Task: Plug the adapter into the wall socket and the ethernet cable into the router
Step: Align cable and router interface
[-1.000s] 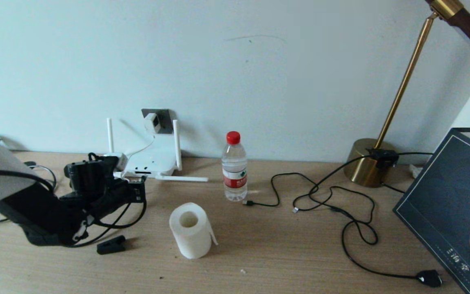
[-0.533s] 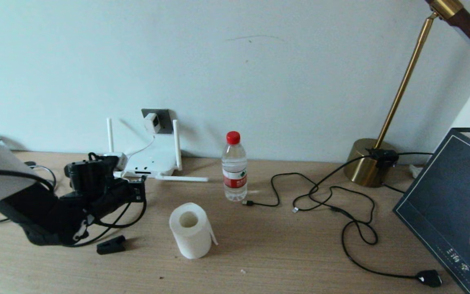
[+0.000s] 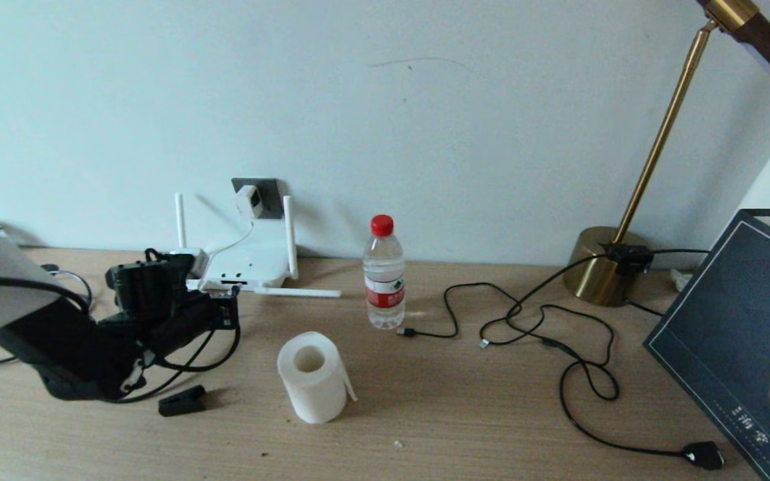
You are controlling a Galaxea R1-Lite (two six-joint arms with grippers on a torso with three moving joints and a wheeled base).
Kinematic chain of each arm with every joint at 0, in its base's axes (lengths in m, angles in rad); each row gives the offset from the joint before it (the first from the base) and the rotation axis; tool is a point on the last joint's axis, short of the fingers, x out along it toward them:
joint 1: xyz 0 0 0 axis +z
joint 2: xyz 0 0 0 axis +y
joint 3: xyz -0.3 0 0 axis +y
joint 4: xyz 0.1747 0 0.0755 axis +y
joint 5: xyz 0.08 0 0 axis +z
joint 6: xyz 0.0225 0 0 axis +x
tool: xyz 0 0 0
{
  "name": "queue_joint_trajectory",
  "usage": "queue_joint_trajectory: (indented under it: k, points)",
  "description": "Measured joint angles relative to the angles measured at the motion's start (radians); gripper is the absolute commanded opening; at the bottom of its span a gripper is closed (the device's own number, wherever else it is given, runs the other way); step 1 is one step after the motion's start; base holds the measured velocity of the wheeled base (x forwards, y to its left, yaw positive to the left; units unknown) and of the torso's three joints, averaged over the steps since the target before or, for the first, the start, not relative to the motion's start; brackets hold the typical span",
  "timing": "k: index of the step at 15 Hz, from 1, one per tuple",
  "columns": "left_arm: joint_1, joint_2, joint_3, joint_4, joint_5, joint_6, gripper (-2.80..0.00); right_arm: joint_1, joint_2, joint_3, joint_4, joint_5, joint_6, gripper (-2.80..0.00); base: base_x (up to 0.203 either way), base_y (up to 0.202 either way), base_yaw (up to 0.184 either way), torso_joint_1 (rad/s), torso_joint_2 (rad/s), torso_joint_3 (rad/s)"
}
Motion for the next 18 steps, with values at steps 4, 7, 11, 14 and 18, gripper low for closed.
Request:
queue_joint_trajectory:
  k: [4, 7, 11, 14, 18]
  points:
    - [0.000, 0.001, -0.010, 0.000, 0.000, 0.000, -2.80, 0.000, 0.000, 0.000, 0.000, 0.000, 0.000, -2.80, 0.000, 0.000, 0.000, 0.000, 0.00, 0.000]
    - [0.000, 0.003, -0.011, 0.001, 0.000, 0.000, -2.80, 0.000, 0.000, 0.000, 0.000, 0.000, 0.000, -2.80, 0.000, 0.000, 0.000, 0.000, 0.00, 0.000]
    - [0.000, 0.003, -0.011, 0.001, 0.000, 0.000, -2.80, 0.000, 0.000, 0.000, 0.000, 0.000, -0.001, -2.80, 0.000, 0.000, 0.000, 0.000, 0.00, 0.000]
    - [0.000, 0.006, -0.010, 0.000, 0.000, 0.000, -2.80, 0.000, 0.000, 0.000, 0.000, 0.000, 0.000, -2.80, 0.000, 0.000, 0.000, 0.000, 0.00, 0.000]
    - [0.000, 0.012, -0.010, 0.000, 0.000, 0.000, -2.80, 0.000, 0.000, 0.000, 0.000, 0.000, 0.000, -2.80, 0.000, 0.000, 0.000, 0.000, 0.00, 0.000]
